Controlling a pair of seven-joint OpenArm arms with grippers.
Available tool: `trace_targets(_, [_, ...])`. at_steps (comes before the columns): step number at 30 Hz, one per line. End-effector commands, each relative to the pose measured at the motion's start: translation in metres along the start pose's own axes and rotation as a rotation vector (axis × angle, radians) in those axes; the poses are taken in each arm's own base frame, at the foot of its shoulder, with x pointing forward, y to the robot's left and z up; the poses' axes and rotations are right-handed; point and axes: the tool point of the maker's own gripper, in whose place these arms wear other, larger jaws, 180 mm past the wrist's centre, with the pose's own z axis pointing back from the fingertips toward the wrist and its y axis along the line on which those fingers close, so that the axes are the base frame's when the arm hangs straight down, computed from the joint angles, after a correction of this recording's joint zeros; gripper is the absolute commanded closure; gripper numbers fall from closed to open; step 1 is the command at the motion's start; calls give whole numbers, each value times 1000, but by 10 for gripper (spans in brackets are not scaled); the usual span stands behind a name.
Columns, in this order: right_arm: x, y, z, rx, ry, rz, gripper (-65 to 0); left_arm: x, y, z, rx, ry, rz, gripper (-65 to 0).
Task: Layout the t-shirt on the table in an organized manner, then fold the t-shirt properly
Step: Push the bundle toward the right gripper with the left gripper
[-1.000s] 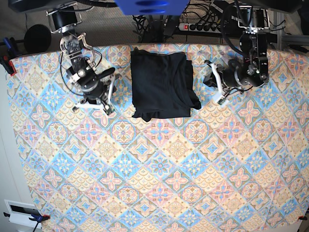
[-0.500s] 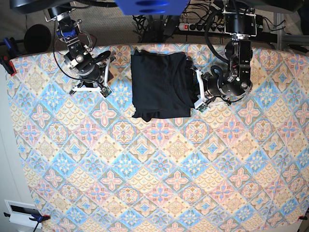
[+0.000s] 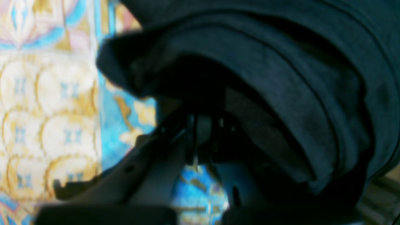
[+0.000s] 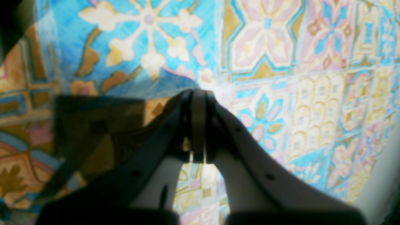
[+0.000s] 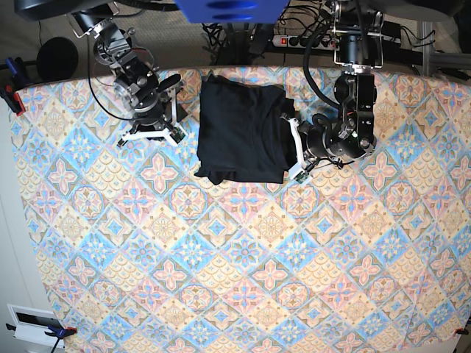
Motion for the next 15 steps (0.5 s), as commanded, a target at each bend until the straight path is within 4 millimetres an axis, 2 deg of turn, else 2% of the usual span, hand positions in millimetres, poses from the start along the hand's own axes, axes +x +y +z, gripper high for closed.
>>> trace_targets(1, [-7,76,7,288,21,1,0,13,7,4,22,-29,-1,0])
trace_targets(3, [-9,89,11,317,45,31,0,19,10,4,31,-37,12,0])
trace_targets(8, [-14,119,27,389,62,151,0,47,18,4,39,-79,34,0])
trace_targets(13, [-9,131,44,423,43,237,0,54,23,-12,2,-60,77,0])
trace_targets(15, [-4,137,50,436,27,252,0,55,18,-22,-24,-68,100,0])
